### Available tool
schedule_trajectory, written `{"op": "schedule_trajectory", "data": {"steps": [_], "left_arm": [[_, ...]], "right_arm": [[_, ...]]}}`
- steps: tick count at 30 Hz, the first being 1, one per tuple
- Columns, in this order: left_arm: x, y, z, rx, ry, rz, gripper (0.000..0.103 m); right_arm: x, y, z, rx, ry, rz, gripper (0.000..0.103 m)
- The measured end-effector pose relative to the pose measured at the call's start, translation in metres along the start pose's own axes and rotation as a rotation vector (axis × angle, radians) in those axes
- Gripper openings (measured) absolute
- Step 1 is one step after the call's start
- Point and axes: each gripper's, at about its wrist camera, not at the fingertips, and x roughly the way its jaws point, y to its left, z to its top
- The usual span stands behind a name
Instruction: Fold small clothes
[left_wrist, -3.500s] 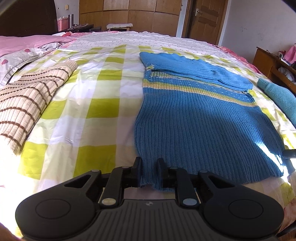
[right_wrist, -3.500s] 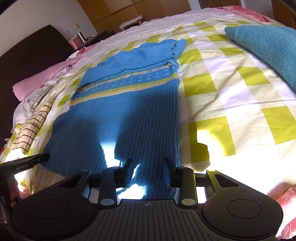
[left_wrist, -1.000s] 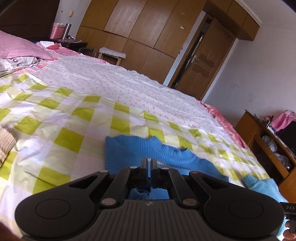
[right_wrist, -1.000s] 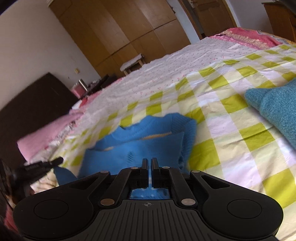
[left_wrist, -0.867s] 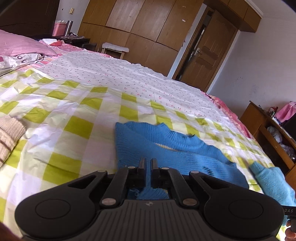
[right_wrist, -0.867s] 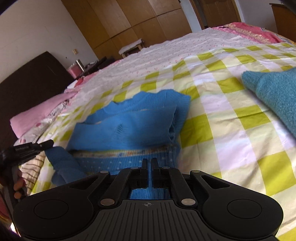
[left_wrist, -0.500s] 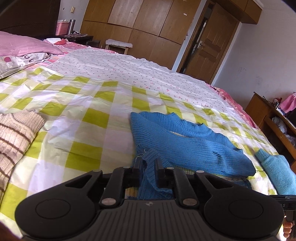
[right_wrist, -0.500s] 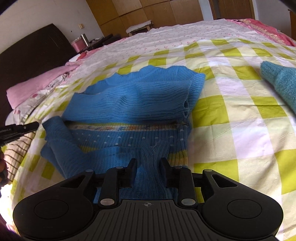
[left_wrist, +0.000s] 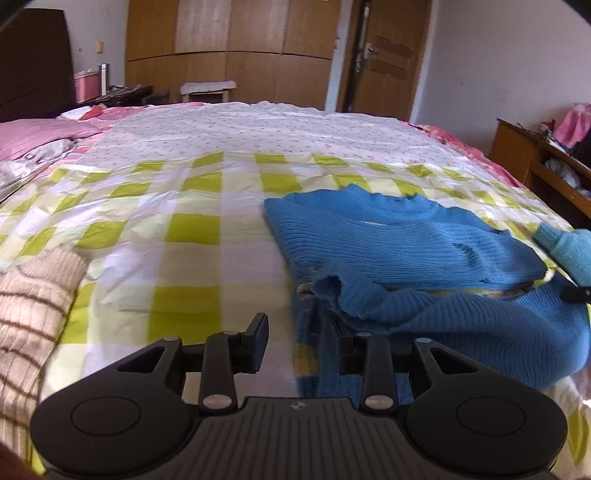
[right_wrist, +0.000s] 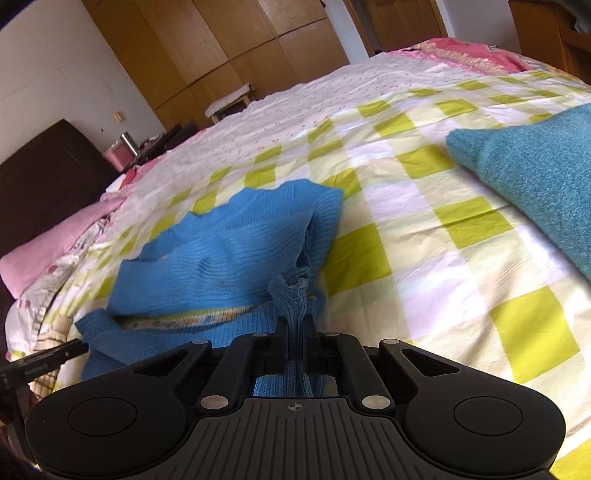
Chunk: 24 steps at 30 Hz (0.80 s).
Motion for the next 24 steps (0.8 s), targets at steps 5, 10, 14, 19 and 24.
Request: {"op": "schedule_trajectory", "data": {"steps": [5,10,14,19,24], "left_arm": [[0.013,-0.025,0.028,0.031,-0.028,-0.122,0.039],[0.018,-0.03,0.046,0.051,-0.07,-0.085,0.039],[0.036,-0.031,0.05,0.102,-0.029,-0.049,0.039],[0.06,-0.03,0.053,0.122,-0.001,-0.02,0.044],[0.071,-0.039,0.046,0.181,0.029,0.005,0.046]], "right_arm": [[0.002,-0.004,0.002,0.034,-0.005,-0.013,0.006],[0.0,-0.005,-0.001,0.034,-0.001,-0.011,0.007],[0.003,-0.007,-0.001,0.037,0.006,-0.005,0.007],[0.003,-0.009,-0.003,0.047,0.009,0.003,0.007],[0.004,-0.012,-0.001,0.053,0.015,0.015,0.007]]}}
